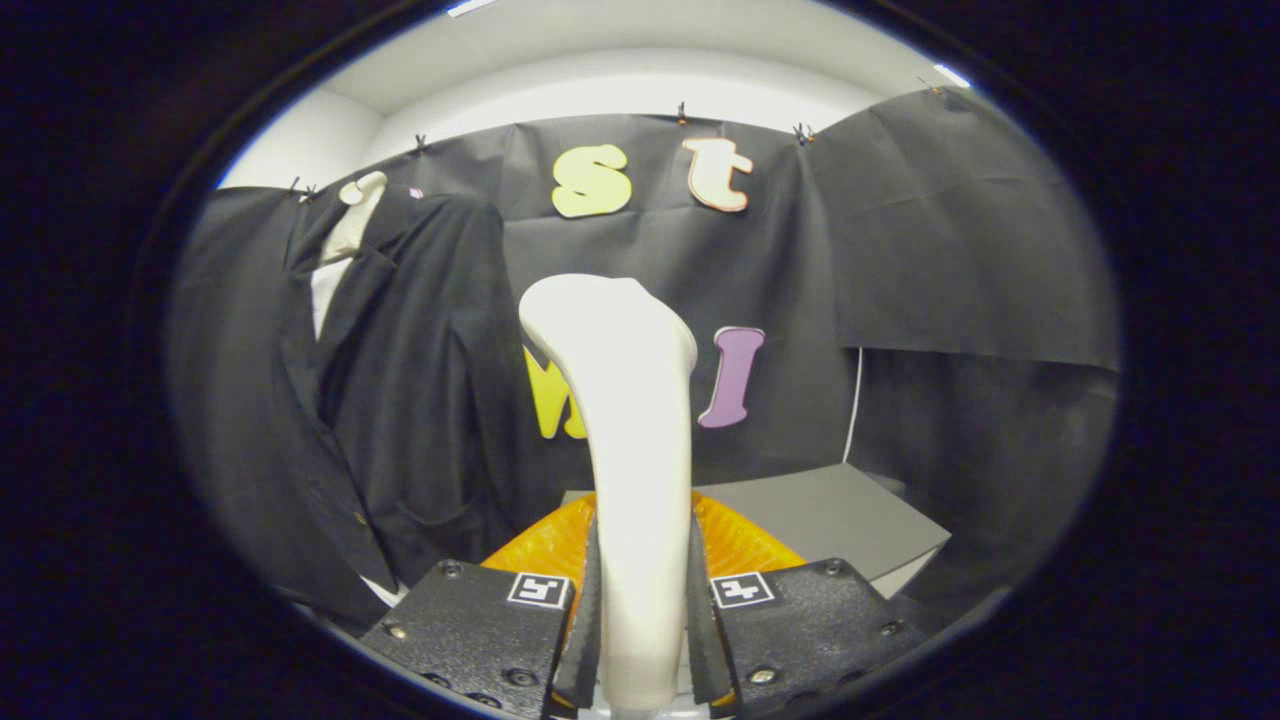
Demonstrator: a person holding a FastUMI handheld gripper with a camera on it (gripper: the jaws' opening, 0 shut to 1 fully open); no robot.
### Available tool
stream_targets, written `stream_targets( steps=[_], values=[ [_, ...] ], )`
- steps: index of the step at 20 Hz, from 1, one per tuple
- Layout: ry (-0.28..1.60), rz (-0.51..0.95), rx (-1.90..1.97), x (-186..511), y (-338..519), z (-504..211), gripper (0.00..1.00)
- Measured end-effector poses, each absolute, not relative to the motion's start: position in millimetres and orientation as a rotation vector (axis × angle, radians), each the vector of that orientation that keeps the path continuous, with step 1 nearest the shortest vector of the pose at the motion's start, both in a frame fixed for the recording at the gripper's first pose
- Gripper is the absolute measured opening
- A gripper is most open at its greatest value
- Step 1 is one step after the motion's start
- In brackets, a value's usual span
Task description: Iron the clothes twice with a garment steamer, once on the left side and once on the right side.
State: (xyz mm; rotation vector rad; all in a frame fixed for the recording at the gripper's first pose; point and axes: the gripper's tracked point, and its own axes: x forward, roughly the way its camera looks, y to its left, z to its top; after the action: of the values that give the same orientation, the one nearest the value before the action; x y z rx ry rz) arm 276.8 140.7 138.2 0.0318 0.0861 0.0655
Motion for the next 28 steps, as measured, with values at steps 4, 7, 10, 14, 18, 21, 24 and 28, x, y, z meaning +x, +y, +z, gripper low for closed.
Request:
stream_targets(
  steps=[4,7,10,14,18,21,24,28],
  values=[
    [0.048,0.107,0.046,267.7,189.3,173.5,0.38],
    [0.004,0.14,0.045,262.0,229.0,202.6,0.38],
    [-0.039,0.164,0.037,262.3,269.5,231.6,0.38],
    [-0.061,0.174,0.03,271.2,317.5,257.6,0.38],
    [-0.069,0.157,0.023,285.7,342.5,274.4,0.38],
    [-0.081,0.147,0.006,289.9,354.7,282.3,0.38],
    [-0.066,0.152,-0.01,295.0,367.1,276.2,0.38],
    [-0.026,0.142,-0.026,302.4,372.7,255.2,0.38]
  ],
)
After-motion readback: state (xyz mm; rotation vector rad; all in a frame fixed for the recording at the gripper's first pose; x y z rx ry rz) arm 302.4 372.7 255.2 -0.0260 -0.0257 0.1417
